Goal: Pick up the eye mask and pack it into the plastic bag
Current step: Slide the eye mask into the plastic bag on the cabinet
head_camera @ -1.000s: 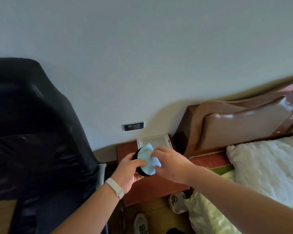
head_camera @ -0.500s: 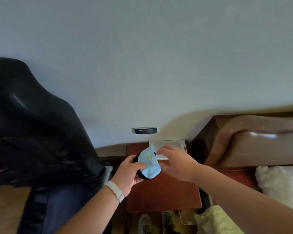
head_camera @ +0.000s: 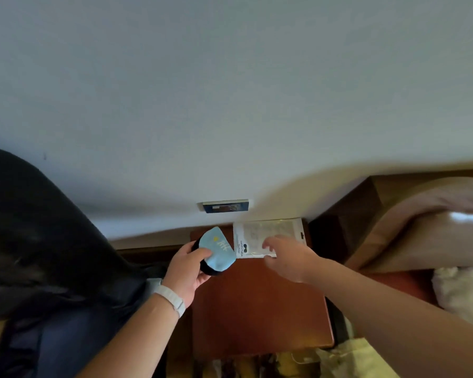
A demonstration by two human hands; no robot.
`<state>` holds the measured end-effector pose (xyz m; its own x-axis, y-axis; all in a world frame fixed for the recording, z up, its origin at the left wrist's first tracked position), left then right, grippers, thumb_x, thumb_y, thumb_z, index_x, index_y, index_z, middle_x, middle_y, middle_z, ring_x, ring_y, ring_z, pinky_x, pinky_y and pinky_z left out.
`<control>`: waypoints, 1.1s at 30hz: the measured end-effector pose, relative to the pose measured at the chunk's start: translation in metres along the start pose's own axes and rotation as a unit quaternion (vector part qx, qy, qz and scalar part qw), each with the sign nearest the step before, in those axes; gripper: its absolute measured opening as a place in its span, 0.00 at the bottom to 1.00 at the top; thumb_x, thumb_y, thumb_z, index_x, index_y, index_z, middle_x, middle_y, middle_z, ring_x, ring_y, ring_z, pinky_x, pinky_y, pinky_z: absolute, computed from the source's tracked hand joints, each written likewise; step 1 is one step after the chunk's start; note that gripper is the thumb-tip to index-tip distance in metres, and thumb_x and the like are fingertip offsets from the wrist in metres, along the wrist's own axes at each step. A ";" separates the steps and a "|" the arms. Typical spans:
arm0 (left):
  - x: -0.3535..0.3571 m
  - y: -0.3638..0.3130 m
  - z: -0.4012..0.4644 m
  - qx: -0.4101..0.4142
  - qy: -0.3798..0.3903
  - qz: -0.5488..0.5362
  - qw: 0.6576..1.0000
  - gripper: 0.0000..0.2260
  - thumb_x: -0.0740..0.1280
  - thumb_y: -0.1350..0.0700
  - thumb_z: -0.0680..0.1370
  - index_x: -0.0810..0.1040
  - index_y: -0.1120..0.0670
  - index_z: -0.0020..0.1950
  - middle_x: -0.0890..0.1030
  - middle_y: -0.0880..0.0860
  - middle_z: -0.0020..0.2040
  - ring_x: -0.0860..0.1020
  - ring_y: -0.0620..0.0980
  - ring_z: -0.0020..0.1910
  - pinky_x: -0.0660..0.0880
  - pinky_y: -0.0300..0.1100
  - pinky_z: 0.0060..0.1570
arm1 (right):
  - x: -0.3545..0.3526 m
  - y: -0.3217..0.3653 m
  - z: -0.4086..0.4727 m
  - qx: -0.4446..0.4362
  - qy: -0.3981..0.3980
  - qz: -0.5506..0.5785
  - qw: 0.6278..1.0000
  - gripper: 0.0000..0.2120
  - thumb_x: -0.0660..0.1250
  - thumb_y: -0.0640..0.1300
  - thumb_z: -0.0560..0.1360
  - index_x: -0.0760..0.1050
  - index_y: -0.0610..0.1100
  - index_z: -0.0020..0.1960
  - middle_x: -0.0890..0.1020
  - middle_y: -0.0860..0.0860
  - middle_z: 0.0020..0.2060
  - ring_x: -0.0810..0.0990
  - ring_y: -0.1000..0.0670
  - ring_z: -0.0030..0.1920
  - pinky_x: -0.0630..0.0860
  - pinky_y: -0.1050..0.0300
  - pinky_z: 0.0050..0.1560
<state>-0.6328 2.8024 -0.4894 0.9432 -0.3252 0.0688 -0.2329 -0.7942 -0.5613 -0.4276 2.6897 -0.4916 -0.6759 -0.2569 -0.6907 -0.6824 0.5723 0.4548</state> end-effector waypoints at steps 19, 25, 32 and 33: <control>-0.036 0.106 0.118 -0.052 -0.015 -0.109 0.993 0.12 0.68 0.66 0.76 0.80 0.56 0.58 0.83 0.62 0.55 0.85 0.60 0.49 0.82 0.46 0.33 | 0.129 -0.028 0.152 0.138 -0.142 -0.069 0.978 0.24 0.61 0.60 0.75 0.64 0.45 0.63 0.70 0.45 0.58 0.71 0.43 0.58 0.74 0.47 0.45; -0.040 0.109 0.124 -0.051 -0.006 -0.147 0.988 0.13 0.68 0.67 0.75 0.81 0.57 0.58 0.85 0.62 0.52 0.86 0.59 0.46 0.83 0.48 0.33 | 0.142 -0.030 0.161 0.169 -0.142 -0.030 0.975 0.22 0.63 0.51 0.73 0.63 0.43 0.63 0.69 0.44 0.59 0.69 0.42 0.59 0.74 0.49 0.44; -0.038 0.095 0.119 -0.031 0.015 -0.141 0.989 0.11 0.67 0.67 0.76 0.83 0.54 0.54 0.87 0.58 0.48 0.86 0.57 0.46 0.83 0.46 0.33 | 0.143 -0.026 0.162 0.155 -0.116 -0.013 0.981 0.11 0.60 0.44 0.76 0.73 0.41 0.56 0.74 0.44 0.54 0.74 0.43 0.52 0.69 0.52 0.38; -0.038 0.093 0.117 -0.029 0.014 -0.138 0.990 0.12 0.67 0.67 0.76 0.83 0.55 0.55 0.87 0.58 0.48 0.86 0.57 0.46 0.83 0.46 0.34 | 0.142 -0.025 0.160 0.152 -0.115 -0.013 0.982 0.10 0.60 0.43 0.76 0.73 0.41 0.55 0.75 0.44 0.53 0.75 0.42 0.51 0.69 0.52 0.38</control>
<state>-0.6627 2.8010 -0.6405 0.9661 -0.1048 0.2358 0.0190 -0.8825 -0.4699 -0.4622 2.7633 -0.6907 -0.5543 -0.1122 -0.8247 -0.5609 0.7824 0.2705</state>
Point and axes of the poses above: each hand's wrist, its own z-axis towards the middle knuckle, its own x-axis out of the palm, y = z × x, the point moved 8 cm from there along z, towards the middle knuckle
